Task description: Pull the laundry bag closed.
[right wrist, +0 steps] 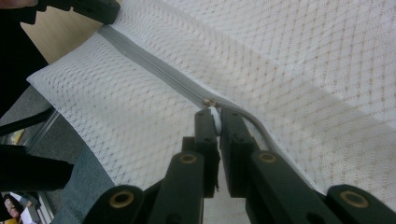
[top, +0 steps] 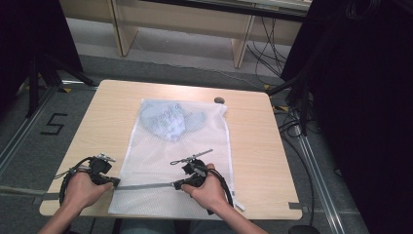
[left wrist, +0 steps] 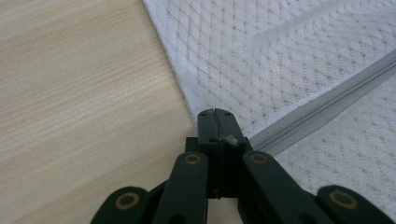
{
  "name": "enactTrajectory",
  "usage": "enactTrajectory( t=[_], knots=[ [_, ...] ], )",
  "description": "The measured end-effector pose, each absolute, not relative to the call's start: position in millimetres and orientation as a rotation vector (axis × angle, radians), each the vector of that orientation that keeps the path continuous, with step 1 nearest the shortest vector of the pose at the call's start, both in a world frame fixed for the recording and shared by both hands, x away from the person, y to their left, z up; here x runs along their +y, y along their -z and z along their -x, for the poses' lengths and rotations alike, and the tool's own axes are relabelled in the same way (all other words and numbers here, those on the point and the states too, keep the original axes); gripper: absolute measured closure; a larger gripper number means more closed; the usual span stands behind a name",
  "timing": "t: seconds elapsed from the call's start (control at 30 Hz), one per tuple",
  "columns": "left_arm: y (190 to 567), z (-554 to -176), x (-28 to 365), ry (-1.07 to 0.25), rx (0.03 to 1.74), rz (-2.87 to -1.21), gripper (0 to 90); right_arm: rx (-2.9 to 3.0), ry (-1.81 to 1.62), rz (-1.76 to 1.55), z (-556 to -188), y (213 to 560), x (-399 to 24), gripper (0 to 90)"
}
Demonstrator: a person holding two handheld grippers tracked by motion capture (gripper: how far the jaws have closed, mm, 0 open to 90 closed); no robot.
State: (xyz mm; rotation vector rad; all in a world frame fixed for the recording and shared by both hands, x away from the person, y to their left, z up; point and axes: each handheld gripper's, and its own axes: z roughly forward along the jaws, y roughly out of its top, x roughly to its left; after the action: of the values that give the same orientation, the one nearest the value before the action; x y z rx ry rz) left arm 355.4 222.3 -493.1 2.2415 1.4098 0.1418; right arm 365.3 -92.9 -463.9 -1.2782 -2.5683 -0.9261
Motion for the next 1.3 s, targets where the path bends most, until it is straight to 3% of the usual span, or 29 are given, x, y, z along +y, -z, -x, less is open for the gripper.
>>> enactTrajectory(
  t=[1.3],
  knots=[
    [493.2,-355.5,222.8,-0.144,1.407,-2.243,90.0,-2.543,0.905,1.347,-362.9,461.7,-114.6,86.8]
  ],
)
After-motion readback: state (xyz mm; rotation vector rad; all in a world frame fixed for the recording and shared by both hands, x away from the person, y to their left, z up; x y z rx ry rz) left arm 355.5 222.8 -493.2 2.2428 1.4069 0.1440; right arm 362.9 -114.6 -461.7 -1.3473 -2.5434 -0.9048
